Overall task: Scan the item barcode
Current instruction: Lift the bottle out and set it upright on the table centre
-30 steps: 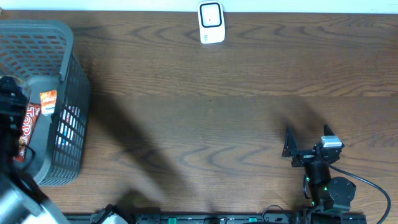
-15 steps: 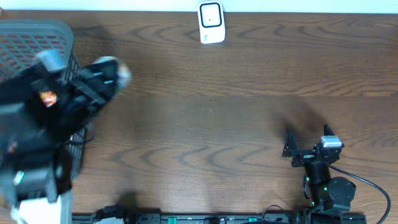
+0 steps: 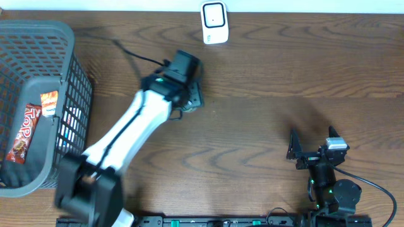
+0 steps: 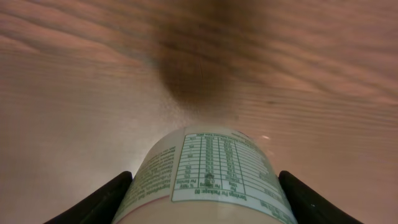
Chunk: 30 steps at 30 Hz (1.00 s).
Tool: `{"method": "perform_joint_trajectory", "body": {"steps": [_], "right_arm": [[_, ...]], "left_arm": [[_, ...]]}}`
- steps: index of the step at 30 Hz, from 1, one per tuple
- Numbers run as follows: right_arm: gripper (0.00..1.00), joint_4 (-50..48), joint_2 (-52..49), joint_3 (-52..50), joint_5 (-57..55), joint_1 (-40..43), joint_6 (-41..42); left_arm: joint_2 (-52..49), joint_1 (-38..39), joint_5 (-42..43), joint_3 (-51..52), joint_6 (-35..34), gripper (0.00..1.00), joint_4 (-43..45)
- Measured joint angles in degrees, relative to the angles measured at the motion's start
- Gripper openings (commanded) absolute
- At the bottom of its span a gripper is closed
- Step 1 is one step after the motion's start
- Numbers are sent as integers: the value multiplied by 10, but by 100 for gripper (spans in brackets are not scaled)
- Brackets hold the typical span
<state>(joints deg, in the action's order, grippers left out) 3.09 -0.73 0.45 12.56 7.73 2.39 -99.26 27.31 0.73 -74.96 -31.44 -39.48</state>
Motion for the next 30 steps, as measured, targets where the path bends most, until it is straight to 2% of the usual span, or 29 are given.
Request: {"method": "perform_joint_trajectory", "body": {"steps": [5, 10, 12, 13, 14, 15, 19, 22, 27, 30], "right_arm": [[99, 0, 0, 0, 0, 0, 0], [99, 0, 0, 0, 0, 0, 0], [99, 0, 0, 0, 0, 0, 0], [99, 0, 0, 0, 0, 0, 0], [99, 0, 0, 0, 0, 0, 0], [99, 0, 0, 0, 0, 0, 0], [99, 0, 0, 0, 0, 0, 0], [99, 0, 0, 0, 0, 0, 0], [99, 0, 0, 0, 0, 0, 0], [99, 0, 0, 0, 0, 0, 0]], "left_arm": [[-83, 21, -21, 1, 3, 52, 43], [-119, 45, -27, 1, 25, 54, 69], [-126, 55, -26, 1, 31, 69, 69], [-130, 59, -26, 0, 32, 84, 70], [-134, 62, -26, 1, 32, 91, 70], [-136, 63, -27, 0, 32, 95, 71], [-135, 63, -39, 0, 46, 96, 68], [-121, 57, -41, -24, 65, 96, 19], [-3, 30, -67, -180, 108, 97, -83], [101, -24, -97, -298, 123, 96, -110]]}}
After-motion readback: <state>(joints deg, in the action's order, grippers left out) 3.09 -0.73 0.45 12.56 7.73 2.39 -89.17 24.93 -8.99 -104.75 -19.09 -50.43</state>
